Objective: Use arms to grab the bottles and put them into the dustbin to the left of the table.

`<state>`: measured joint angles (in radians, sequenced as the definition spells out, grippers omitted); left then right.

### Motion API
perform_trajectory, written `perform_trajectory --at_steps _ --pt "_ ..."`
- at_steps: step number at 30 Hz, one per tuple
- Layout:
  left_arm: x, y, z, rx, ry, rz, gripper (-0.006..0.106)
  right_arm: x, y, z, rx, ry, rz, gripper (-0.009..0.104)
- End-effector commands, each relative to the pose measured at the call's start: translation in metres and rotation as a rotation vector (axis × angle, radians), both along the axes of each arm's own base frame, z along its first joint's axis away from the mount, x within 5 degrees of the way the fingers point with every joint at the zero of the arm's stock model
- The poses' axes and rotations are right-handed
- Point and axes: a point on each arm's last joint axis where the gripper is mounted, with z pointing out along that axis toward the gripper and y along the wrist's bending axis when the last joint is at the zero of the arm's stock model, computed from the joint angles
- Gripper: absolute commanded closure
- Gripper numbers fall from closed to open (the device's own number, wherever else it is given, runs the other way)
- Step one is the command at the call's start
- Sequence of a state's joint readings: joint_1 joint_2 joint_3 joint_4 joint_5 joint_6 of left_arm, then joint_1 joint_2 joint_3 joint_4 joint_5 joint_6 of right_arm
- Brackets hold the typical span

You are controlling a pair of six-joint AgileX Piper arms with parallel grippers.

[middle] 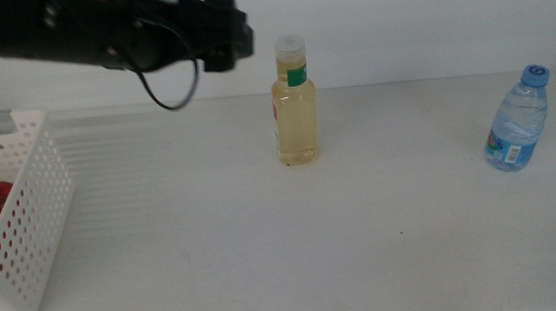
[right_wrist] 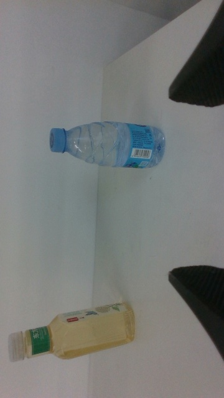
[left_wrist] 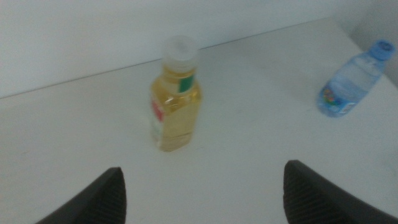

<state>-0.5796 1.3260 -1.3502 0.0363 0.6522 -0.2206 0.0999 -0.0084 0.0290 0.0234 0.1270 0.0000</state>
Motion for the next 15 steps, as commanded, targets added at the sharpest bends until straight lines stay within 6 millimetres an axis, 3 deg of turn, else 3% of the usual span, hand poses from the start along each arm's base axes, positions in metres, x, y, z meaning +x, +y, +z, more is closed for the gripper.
perform_trajectory --at_steps 1,8,15 --pt "-0.006 -0.004 0.018 -0.114 -0.124 -0.017 0.022 -0.002 -0.001 0.011 -0.003 -0.115 -0.008 0.028" --pt "0.001 -0.016 -0.024 -0.191 -0.131 -0.027 0.022 -0.002 -0.001 0.011 -0.003 -0.115 -0.008 0.028" --pt "-0.007 -0.027 -0.062 -0.338 -0.182 -0.031 0.028 -0.002 -0.001 0.011 -0.003 -0.115 -0.008 0.028"
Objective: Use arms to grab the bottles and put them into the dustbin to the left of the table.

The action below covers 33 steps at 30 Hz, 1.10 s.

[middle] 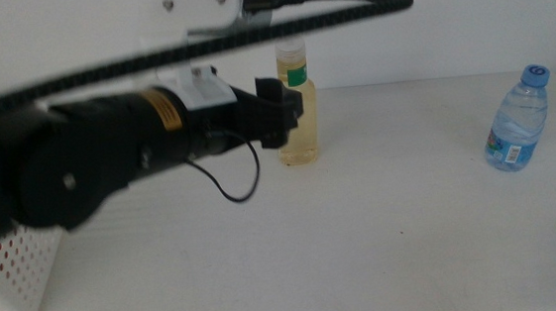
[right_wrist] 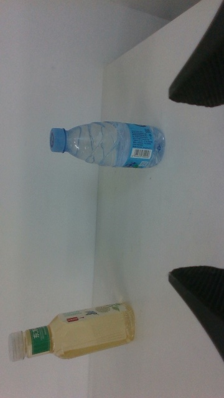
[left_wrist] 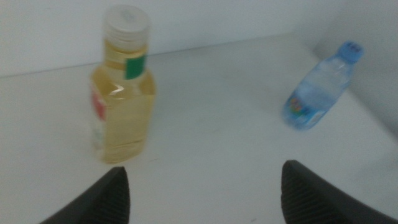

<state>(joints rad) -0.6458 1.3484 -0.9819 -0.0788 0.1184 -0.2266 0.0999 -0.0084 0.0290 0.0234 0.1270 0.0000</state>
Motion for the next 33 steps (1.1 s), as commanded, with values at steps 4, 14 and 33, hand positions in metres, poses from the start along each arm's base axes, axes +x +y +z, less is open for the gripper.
perform_trajectory --at_steps 4,14,33 --pt "-0.013 -0.006 0.006 -0.232 -0.147 0.027 0.037 -0.002 -0.001 0.011 -0.003 -0.115 -0.008 0.028" --pt "-0.036 -0.043 -0.021 -0.200 -0.332 0.065 0.082 -0.002 -0.001 0.011 -0.003 -0.115 -0.008 0.028" --pt "-0.025 -0.066 -0.090 -0.024 -0.298 0.274 0.090 -0.002 -0.001 0.011 -0.003 -0.115 -0.008 0.028"
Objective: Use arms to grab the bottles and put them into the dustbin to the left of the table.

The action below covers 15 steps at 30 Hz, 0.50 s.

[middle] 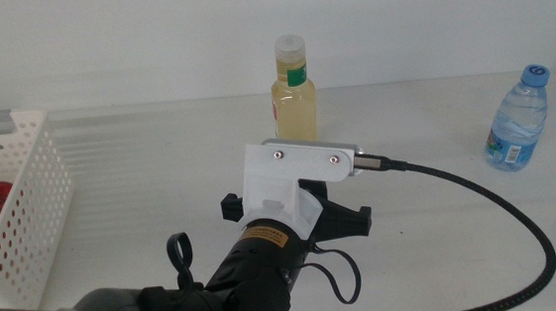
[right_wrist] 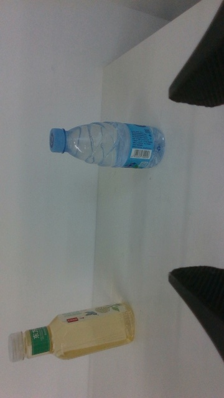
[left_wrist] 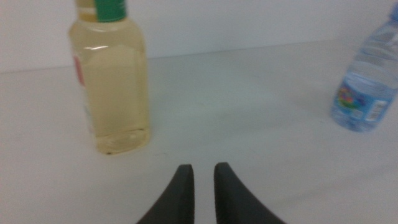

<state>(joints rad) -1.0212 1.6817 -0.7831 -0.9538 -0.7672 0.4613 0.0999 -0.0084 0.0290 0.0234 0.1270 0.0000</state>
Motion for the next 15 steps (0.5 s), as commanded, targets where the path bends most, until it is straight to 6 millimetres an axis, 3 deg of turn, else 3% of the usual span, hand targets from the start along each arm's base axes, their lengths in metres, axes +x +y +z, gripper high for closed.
perform_trajectory --at_steps 1,15 --pt "0.0038 0.0035 0.0223 -0.067 -0.111 0.063 0.090 -0.0024 -0.0007 0.0114 -0.003 -0.115 -0.008 0.028" --pt "0.0064 0.0069 0.0262 -0.080 -0.182 0.114 0.088 -0.0024 -0.0007 0.0114 -0.003 -0.115 -0.008 0.028"
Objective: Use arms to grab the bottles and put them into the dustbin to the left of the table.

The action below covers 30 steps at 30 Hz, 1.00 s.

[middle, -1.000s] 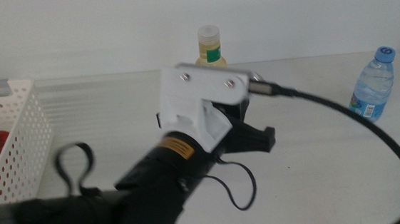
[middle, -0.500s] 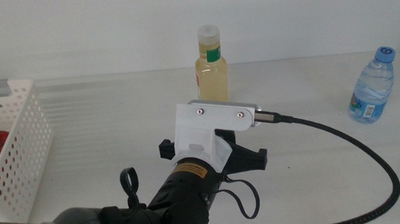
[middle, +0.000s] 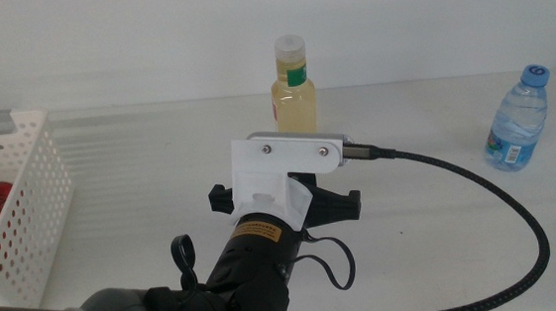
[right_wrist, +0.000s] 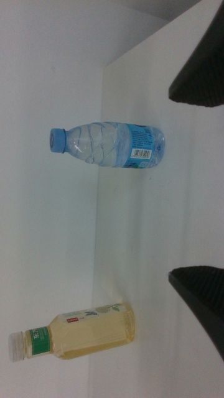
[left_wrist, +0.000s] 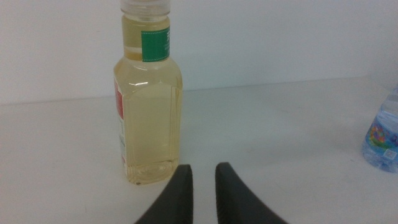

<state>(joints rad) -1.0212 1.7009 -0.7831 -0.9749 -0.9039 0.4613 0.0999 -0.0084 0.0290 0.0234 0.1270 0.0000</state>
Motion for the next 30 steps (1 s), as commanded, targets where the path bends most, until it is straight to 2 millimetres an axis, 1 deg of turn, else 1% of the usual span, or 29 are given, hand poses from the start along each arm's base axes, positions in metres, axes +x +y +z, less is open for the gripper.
perform_trajectory --at_steps 1,3,5,7,10,11,18,20,26,30 --pt "0.001 0.001 0.023 -0.065 -0.095 0.020 0.088 -0.002 -0.001 0.011 -0.003 -0.115 -0.008 0.028" --pt "0.001 0.001 0.026 -0.052 -0.126 0.017 0.080 -0.002 -0.001 0.011 -0.003 -0.115 -0.008 0.028" --pt "0.003 0.003 0.026 -0.010 -0.139 0.022 0.069 -0.002 -0.001 0.011 -0.003 -0.115 -0.008 0.028" --pt "0.006 0.005 0.025 0.009 -0.135 0.018 0.050 -0.002 -0.001 0.011 -0.003 -0.115 -0.008 0.028" --pt "0.006 0.005 0.024 0.008 -0.129 0.022 0.011 -0.002 -0.001 0.011 -0.003 -0.115 -0.008 0.028" --pt "0.006 0.005 0.024 0.007 -0.127 0.019 0.010 -0.002 -0.001 0.011 -0.003 -0.115 -0.008 0.028" --pt "0.006 0.003 0.028 0.012 -0.173 0.003 0.010 -0.002 -0.001 0.011 -0.003 -0.115 -0.008 0.028" --pt "0.011 0.005 0.028 0.018 -0.156 0.012 0.010 -0.002 -0.001 0.011 -0.003 -0.115 -0.008 0.028" --pt "0.046 0.016 0.033 0.000 -0.019 -0.003 0.010 -0.002 -0.001 0.011 -0.003 -0.115 -0.008 0.028" --pt "0.072 0.020 0.033 0.009 0.015 -0.025 0.010 -0.002 -0.001 0.011 -0.003 -0.115 -0.008 0.028"
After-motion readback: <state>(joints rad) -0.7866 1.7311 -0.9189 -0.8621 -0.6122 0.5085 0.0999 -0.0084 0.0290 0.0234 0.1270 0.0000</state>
